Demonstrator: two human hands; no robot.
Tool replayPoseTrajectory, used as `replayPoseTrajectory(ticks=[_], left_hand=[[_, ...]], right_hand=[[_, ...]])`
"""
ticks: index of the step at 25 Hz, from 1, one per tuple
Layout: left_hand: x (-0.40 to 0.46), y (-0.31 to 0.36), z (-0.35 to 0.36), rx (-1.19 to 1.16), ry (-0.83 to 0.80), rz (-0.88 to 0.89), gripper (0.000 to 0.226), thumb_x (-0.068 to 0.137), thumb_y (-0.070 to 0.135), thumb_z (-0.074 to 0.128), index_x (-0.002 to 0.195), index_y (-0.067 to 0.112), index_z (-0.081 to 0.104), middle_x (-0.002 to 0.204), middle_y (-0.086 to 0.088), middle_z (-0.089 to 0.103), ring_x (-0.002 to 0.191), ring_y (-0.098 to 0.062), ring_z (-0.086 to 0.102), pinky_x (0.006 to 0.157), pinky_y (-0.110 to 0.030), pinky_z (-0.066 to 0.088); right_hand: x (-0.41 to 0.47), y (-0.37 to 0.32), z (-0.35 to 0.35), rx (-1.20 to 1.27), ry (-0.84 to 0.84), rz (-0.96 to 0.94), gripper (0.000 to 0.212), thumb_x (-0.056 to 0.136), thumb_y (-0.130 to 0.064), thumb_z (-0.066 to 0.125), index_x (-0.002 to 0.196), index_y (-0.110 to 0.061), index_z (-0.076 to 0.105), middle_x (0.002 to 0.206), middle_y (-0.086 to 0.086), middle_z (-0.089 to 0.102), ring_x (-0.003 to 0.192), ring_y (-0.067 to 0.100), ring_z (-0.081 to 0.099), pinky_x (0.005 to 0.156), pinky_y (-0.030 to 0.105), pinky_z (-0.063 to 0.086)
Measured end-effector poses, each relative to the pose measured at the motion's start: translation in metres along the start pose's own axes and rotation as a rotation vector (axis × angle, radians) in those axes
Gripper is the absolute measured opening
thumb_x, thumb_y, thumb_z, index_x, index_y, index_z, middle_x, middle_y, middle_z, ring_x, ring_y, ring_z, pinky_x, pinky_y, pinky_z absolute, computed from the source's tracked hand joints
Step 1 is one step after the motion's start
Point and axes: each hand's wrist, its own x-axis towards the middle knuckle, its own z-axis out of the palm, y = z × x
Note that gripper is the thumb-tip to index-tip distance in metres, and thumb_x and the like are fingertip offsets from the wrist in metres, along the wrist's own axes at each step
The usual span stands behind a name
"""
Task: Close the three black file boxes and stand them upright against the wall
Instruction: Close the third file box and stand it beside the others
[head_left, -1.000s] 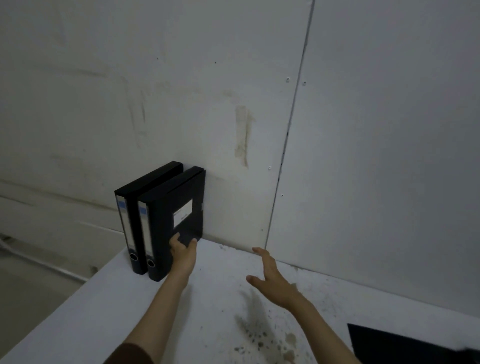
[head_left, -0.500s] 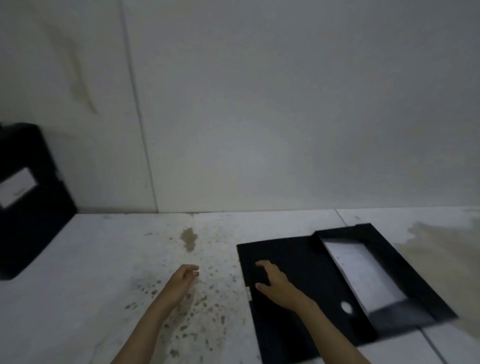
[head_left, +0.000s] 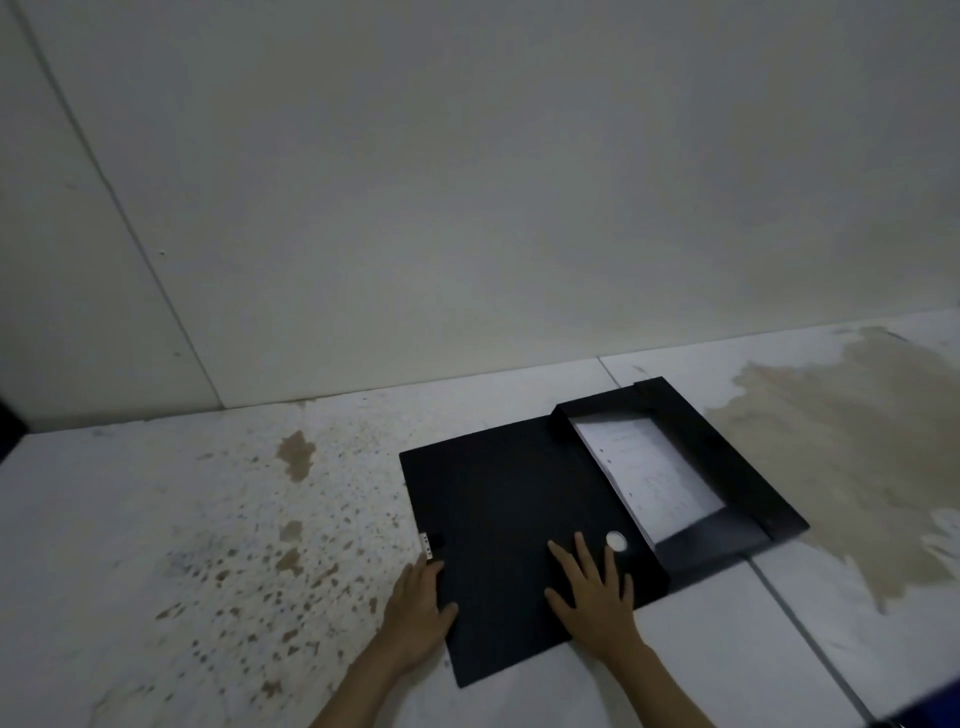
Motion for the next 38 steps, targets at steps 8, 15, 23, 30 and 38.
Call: replayPoseTrajectory(ticks=[8, 15, 23, 30, 38], left_hand=[[-0.011, 0.033, -0.008, -0.835, 0.131, -0.16, 0.04, 0.091, 0.013, 0.048, 0.129, 0.011, 0.039, 0.131, -0.006, 0.044, 0.108, -0.015, 0.043, 0.091, -0.029, 0.037], [-0.005, 0.014, -0.026, -1.209, 0.207, -0.353, 0.053, 0.084, 0.014, 0.059, 0.132, 0.01, 0.038, 0.108, -0.011, 0.056, 0.098, -0.024, 0.054, 0.085, -0.036, 0.044], [-0.029, 0.023, -0.043, -0.789, 0.169, -0.093, 0.019, 0.088, -0.004, 0.048, 0.091, 0.009, 0.061, 0.112, -0.02, 0.064, 0.08, -0.018, 0.06, 0.071, -0.026, 0.049], [-0.122, -0.028, -0.145, -1.073, 0.549, -0.228, 0.012, 0.086, 0.008, 0.052, 0.08, 0.008, 0.063, 0.105, -0.024, 0.062, 0.074, -0.029, 0.058, 0.06, -0.033, 0.055], [-0.142, 0.009, -0.145, -0.804, 0.428, 0.036, 0.068, 0.059, 0.073, 0.055, 0.114, 0.034, 0.057, 0.121, 0.012, 0.059, 0.113, -0.011, 0.054, 0.102, -0.042, 0.04]], right_hand=[[-0.009, -0.006, 0.007, -0.076, -0.052, -0.048, 0.087, 0.065, -0.074, 0.042, 0.14, -0.049, 0.003, 0.157, -0.007, -0.011, 0.142, 0.034, -0.013, 0.113, 0.057, -0.002], [-0.017, -0.012, 0.008, -0.109, -0.101, -0.131, 0.127, 0.024, -0.095, 0.027, 0.138, -0.05, -0.004, 0.156, -0.007, -0.016, 0.141, 0.034, -0.018, 0.113, 0.057, -0.005], [-0.026, -0.036, 0.001, 0.061, -0.146, -0.185, 0.106, 0.05, -0.081, 0.056, 0.138, -0.05, 0.004, 0.157, -0.013, -0.006, 0.143, 0.032, -0.01, 0.114, 0.056, 0.002], [-0.057, -0.131, 0.013, 0.588, -0.532, -0.433, 0.062, 0.077, -0.066, 0.048, 0.133, -0.045, 0.032, 0.147, -0.016, 0.03, 0.134, 0.003, 0.028, 0.113, 0.025, 0.022], [-0.054, -0.166, -0.007, 0.827, -0.468, -0.502, 0.025, 0.091, -0.042, 0.041, 0.116, -0.046, 0.046, 0.127, -0.014, 0.053, 0.115, 0.001, 0.052, 0.099, 0.021, 0.042]])
